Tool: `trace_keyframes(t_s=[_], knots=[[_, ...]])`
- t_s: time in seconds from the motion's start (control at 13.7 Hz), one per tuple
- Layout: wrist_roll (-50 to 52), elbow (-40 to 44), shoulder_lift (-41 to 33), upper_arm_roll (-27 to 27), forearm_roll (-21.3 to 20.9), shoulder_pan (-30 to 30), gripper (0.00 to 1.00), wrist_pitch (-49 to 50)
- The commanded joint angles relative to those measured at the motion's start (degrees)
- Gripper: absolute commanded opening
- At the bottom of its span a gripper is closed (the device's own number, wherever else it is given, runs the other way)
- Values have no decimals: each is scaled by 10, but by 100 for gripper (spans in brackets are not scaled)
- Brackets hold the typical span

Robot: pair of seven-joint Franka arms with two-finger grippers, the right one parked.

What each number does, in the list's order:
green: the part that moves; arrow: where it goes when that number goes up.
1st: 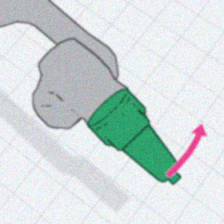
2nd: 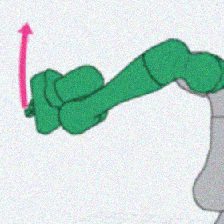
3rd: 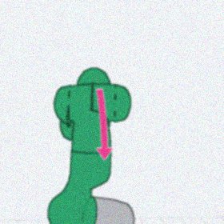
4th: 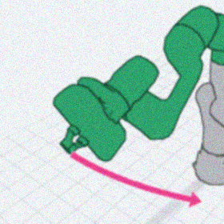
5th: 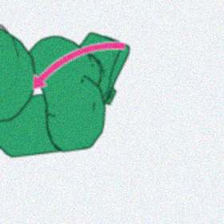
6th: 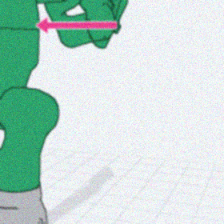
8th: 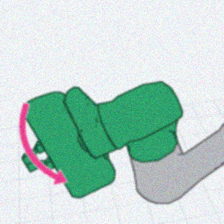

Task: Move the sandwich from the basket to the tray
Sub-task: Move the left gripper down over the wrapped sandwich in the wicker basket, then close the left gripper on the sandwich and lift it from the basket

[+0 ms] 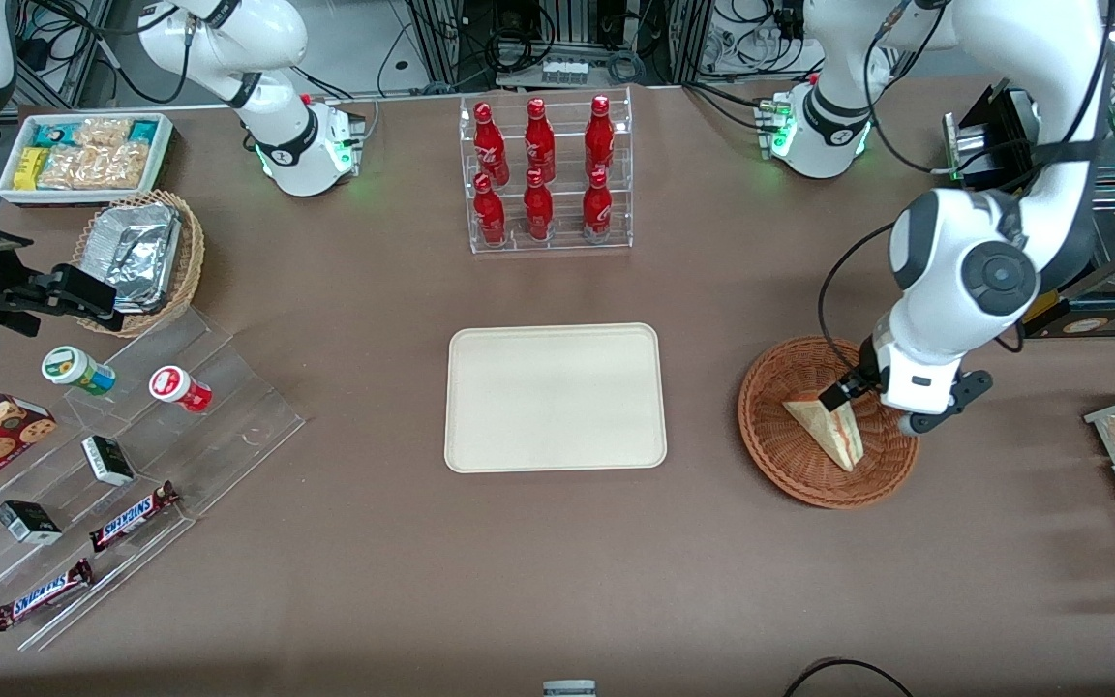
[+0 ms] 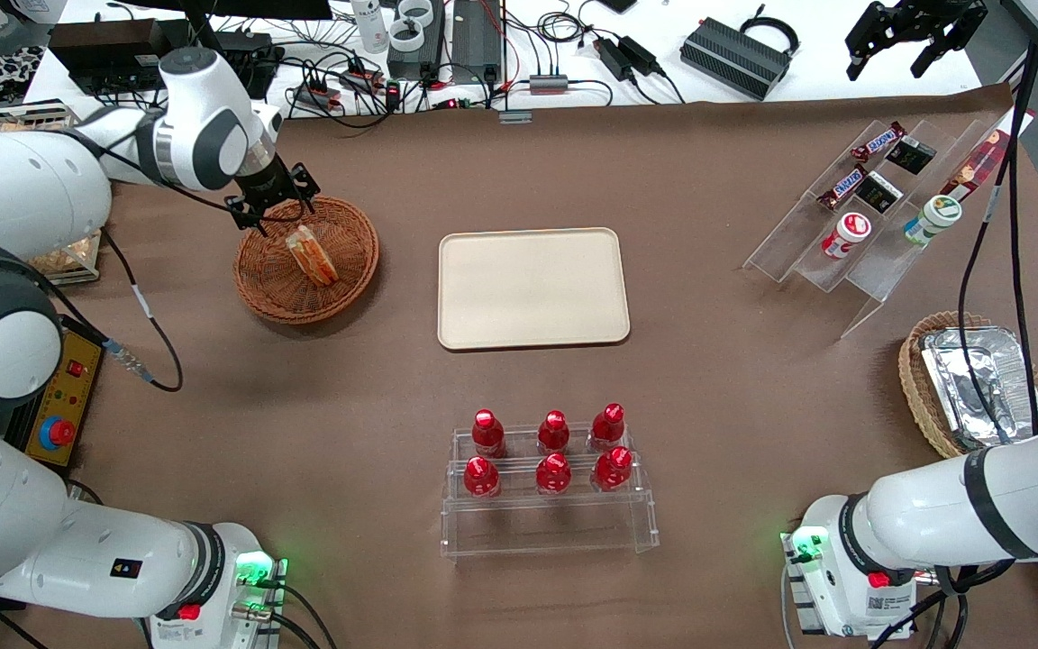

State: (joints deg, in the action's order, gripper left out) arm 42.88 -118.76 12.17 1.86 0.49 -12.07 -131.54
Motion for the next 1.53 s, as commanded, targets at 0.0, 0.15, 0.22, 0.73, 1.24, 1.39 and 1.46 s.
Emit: trace_keyframes(t_s=[0.0,0.15,0.22,0.73,1.24,1.39,1.46], knots=[[23,-56,1,3,-11,-4,100,-81],[24,-69,14,3,-11,-4,100,-108],[24,-68,19,3,-11,-4,100,-108],[46,-44,52,3,-10,-4,27,-131],[40,18,2,2,-38,-22,0,29],[37,80,-17,-2,-49,-41,0,149],[38,116,-14,-10,-49,-52,0,191]])
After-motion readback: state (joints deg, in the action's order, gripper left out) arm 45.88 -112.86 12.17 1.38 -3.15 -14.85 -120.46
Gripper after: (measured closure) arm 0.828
